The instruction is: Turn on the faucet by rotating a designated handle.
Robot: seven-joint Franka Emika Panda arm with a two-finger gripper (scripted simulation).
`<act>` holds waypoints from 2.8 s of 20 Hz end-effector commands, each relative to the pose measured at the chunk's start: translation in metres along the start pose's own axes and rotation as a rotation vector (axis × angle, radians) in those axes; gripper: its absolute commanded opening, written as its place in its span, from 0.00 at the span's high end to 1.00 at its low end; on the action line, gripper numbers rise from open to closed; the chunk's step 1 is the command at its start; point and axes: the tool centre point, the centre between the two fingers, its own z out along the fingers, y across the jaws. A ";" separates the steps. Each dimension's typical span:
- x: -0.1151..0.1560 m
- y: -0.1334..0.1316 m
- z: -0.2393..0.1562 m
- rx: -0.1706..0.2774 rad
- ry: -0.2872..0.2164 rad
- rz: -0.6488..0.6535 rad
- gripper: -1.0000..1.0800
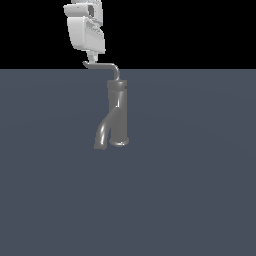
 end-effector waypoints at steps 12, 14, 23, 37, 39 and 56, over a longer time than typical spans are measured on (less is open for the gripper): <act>-0.002 0.033 0.000 0.000 0.000 0.000 1.00; -0.002 0.039 0.000 0.000 0.000 0.000 1.00; -0.004 0.063 0.000 0.001 0.000 0.001 1.00; 0.017 0.086 0.000 0.005 0.001 0.005 1.00; 0.021 0.091 0.000 0.004 0.001 0.004 1.00; 0.043 0.125 0.000 0.005 0.000 -0.004 1.00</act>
